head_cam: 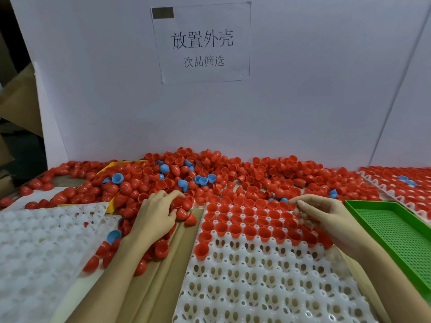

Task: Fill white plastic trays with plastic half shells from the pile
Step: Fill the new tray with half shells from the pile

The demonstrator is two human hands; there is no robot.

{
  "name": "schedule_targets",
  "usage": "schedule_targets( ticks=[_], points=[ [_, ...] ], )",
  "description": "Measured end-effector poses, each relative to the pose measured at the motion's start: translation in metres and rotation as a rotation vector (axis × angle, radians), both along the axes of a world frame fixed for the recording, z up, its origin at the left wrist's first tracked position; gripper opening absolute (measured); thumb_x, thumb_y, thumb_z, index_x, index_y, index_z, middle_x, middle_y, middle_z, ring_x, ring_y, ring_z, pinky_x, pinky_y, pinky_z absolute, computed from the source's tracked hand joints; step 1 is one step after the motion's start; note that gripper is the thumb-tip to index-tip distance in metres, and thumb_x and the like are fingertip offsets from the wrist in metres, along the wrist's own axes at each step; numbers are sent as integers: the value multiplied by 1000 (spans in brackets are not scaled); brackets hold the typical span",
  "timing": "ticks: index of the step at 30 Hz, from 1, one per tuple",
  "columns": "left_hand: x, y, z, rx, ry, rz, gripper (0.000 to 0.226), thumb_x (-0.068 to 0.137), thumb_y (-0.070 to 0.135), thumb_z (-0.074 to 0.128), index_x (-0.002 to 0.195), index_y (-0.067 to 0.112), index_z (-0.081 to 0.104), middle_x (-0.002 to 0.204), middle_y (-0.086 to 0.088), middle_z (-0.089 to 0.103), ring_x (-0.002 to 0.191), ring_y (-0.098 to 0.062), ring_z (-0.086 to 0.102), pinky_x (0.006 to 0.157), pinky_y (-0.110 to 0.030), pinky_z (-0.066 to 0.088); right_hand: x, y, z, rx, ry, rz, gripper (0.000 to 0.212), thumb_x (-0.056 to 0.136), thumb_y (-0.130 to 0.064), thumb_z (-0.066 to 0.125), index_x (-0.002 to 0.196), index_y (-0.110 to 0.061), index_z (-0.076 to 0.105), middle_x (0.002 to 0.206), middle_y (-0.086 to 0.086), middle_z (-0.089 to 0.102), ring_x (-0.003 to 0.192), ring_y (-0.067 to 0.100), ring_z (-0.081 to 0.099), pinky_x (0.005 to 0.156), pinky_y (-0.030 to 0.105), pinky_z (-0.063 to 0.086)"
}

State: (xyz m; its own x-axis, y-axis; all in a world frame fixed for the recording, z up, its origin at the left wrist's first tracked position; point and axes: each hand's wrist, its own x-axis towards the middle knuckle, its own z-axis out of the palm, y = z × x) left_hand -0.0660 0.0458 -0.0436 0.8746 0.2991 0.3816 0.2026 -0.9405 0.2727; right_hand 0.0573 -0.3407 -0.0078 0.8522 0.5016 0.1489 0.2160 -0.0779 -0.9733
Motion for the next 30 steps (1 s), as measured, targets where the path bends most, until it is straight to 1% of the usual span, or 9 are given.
schedule_targets(
  ticks=[4, 7, 9, 12, 15, 20, 24, 28, 30],
  points=[
    [-2, -5, 4, 21, -93, -6, 48, 85, 17, 79, 126, 33, 62, 100, 7, 53, 96, -17, 51, 91, -33, 45, 0, -1, 0, -14, -13, 1, 21, 97, -29, 65, 106, -22, 82, 96, 10, 77, 81, 16, 68, 72, 21, 55],
    [-3, -10, 7, 201, -80, 83, 41, 81, 34, 85, 118, 26, 68, 101, 2, 57, 95, -21, 55, 89, -37, 43, 0, 0, 0, -14, -14, 4, 21, 95, -31, 66, 106, -23, 82, 96, 9, 78, 82, 14, 69, 72, 19, 56],
    [-4, -13, 9, 255, -65, 132, 46, 80, 43, 84, 118, 22, 69, 104, -3, 58, 94, -25, 57, 87, -39, 46, 0, 0, 0, -15, -18, 7, 22, 95, -32, 66, 106, -24, 82, 97, 8, 78, 83, 13, 69, 73, 18, 56],
    [-3, -16, 12, 104, -97, 110, 49, 84, 40, 82, 126, 23, 64, 109, -4, 50, 99, -23, 52, 79, -36, 53, -1, 0, 0, -24, -29, 9, 21, 95, -34, 67, 107, -26, 82, 97, 9, 78, 85, 15, 70, 78, 21, 57],
    [-2, -17, 14, -128, -227, 5, 40, 89, 20, 79, 127, 23, 67, 111, -1, 52, 105, -21, 54, 87, -34, 53, -1, 1, 0, -23, -26, 12, 20, 97, -32, 66, 107, -25, 82, 98, 11, 77, 86, 18, 69, 84, 30, 56],
    [0, -19, 18, -314, -388, -88, 35, 83, 6, 82, 112, 23, 72, 112, 13, 68, 102, -6, 63, 86, -9, 43, -2, 1, 2, -13, -19, 14, 21, 96, -30, 66, 106, -24, 82, 98, 13, 77, 87, 21, 69, 90, 39, 55],
    [-2, -24, 22, -362, -486, -119, 35, 84, 19, 84, 117, 25, 75, 107, 26, 67, 99, 18, 60, 86, 1, 43, -2, 2, 3, -14, -19, 16, 21, 96, -30, 66, 106, -23, 82, 98, 13, 76, 86, 21, 68, 92, 40, 55],
    [-3, -32, 28, -348, -545, -124, 38, 80, 43, 78, 115, 29, 73, 102, 21, 69, 93, 7, 65, 80, -7, 47, -2, 1, 3, -19, -21, 19, 21, 95, -31, 66, 106, -24, 82, 97, 12, 77, 87, 21, 68, 89, 37, 56],
    [-2, -33, 28, -285, -548, -120, 35, 78, 45, 81, 108, 29, 70, 101, 16, 69, 88, 2, 65, 75, -12, 50, -2, 1, 3, -29, -24, 22, 20, 96, -31, 66, 107, -26, 82, 98, 11, 77, 88, 21, 70, 89, 37, 57]
  ],
)
